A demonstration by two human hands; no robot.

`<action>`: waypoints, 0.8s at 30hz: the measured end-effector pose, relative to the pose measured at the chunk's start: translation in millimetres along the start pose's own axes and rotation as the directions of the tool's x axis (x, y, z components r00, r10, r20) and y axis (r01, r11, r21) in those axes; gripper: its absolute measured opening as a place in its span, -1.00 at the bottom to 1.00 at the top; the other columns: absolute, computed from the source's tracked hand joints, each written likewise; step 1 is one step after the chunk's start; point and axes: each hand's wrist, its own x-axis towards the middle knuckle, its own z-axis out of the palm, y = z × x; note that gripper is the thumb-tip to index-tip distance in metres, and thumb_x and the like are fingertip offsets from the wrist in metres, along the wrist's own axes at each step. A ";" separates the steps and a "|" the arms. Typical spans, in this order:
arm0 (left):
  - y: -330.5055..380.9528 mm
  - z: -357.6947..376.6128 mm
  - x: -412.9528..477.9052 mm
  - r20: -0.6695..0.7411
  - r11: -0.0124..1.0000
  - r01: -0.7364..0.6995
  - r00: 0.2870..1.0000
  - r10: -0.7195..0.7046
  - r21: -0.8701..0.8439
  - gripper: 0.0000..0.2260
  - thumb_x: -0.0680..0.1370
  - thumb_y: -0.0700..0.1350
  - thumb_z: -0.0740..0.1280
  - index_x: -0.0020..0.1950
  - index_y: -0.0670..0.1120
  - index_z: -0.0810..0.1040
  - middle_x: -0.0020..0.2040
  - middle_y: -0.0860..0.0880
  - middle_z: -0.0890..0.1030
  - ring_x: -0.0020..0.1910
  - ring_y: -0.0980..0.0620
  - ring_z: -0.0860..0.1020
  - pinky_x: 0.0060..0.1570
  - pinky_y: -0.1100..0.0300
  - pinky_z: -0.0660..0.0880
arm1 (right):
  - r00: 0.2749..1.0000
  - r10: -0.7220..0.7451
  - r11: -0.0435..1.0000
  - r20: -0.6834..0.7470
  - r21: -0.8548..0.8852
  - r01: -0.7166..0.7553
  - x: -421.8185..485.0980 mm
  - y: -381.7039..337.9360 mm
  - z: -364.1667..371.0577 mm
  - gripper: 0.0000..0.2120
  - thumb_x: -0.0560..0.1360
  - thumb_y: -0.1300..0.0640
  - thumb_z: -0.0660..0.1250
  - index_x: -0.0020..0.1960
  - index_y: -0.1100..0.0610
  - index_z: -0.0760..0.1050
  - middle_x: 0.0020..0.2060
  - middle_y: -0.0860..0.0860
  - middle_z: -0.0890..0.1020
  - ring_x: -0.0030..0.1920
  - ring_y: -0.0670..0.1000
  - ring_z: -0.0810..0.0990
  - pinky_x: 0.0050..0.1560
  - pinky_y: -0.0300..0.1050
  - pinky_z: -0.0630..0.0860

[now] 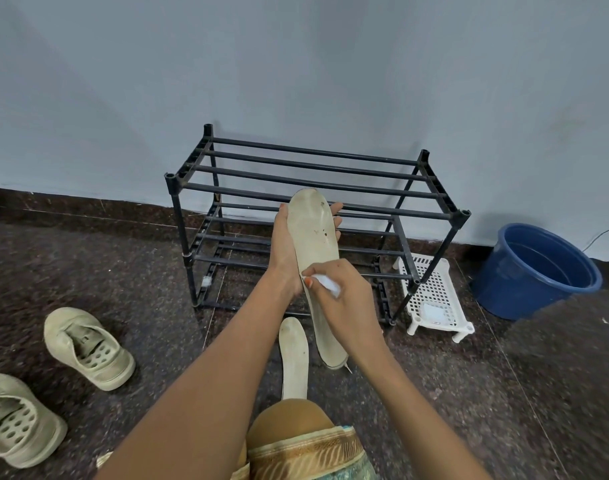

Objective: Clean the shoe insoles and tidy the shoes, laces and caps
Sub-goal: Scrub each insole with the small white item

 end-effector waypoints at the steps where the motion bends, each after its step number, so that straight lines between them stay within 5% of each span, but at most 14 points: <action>1: 0.2 0.2 0.1 -0.004 1.000 -0.006 1.000 0.006 -0.012 -0.39 0.60 0.23 -0.11 0.14 -0.16 0.55 0.04 -0.08 0.65 -0.11 0.06 0.54 -0.05 0.22 0.46 | 1.000 0.000 1.000 -0.006 -0.016 0.000 -1.9 2.1 0.0 -0.90 0.49 0.21 0.30 -0.07 0.11 0.59 -0.10 -0.01 0.54 -0.09 -0.16 0.47 -0.06 -0.49 0.32; 4: -0.3 1.0 -0.2 -0.012 1.000 0.001 1.000 -0.001 0.008 -0.37 0.59 0.24 -0.12 0.27 -0.18 0.48 0.11 -0.06 0.62 -0.06 0.08 0.54 -0.02 0.23 0.47 | 0.998 -0.015 0.994 -0.064 -0.109 0.008 0.4 7.7 1.7 -0.87 0.47 0.09 0.28 -0.07 0.03 0.60 -0.10 -0.04 0.58 -0.01 -0.03 0.49 0.11 -0.06 0.39; 7: -0.4 1.4 -1.1 -0.018 1.000 0.001 1.000 -0.001 0.011 -0.36 0.59 0.23 -0.12 0.11 -0.16 0.61 0.03 -0.05 0.64 -0.06 0.07 0.52 0.02 0.21 0.44 | 0.990 0.001 0.986 -0.140 -0.165 -0.024 9.1 9.4 0.3 -0.90 0.47 0.12 0.32 -0.07 0.03 0.61 -0.12 -0.06 0.57 0.00 0.02 0.48 0.13 0.18 0.36; 10: 0.0 2.3 -2.5 0.007 1.000 -0.010 1.000 0.010 0.014 -0.33 0.59 0.23 -0.12 -0.09 -0.10 0.71 -0.02 -0.06 0.66 -0.09 0.06 0.52 0.03 0.18 0.42 | 0.981 0.028 0.986 -0.191 -0.157 -0.058 18.6 12.7 -6.1 -0.89 0.47 0.16 0.33 -0.05 0.06 0.61 -0.15 -0.09 0.51 -0.02 -0.01 0.46 0.14 -0.02 0.39; 13: -0.3 3.2 -3.6 0.010 1.000 -0.003 1.000 0.003 0.000 -0.37 0.58 0.23 -0.10 0.05 -0.13 0.65 0.05 -0.07 0.65 -0.06 0.06 0.54 0.06 0.17 0.43 | 0.975 0.086 0.994 -0.203 -0.049 -0.098 22.6 14.2 -11.1 -0.90 0.47 0.21 0.32 -0.08 0.09 0.61 -0.20 -0.13 0.48 -0.08 -0.12 0.46 -0.10 -0.53 0.31; 17: 0.5 3.9 -4.5 -0.023 1.000 -0.006 1.000 0.007 0.011 -0.36 0.58 0.26 -0.11 0.11 -0.17 0.59 0.05 -0.10 0.65 0.00 0.03 0.56 0.09 0.16 0.45 | 0.961 0.153 0.987 -0.231 0.080 -0.138 24.0 14.6 -11.1 -0.92 0.45 0.23 0.35 -0.14 0.07 0.58 -0.19 -0.16 0.49 -0.16 -0.33 0.46 -0.17 -0.59 0.29; 24: -0.8 9.4 -13.6 0.017 0.991 0.055 0.998 -0.058 0.120 -0.16 0.46 0.44 -0.17 -0.14 -0.12 0.72 0.03 -0.16 0.65 0.04 -0.07 0.60 0.20 0.02 0.43 | 0.920 0.216 0.966 -0.328 0.206 -0.153 33.6 8.4 -11.8 -0.90 0.47 0.21 0.33 -0.14 0.04 0.58 -0.14 -0.04 0.56 -0.18 -0.28 0.50 -0.22 -0.55 0.35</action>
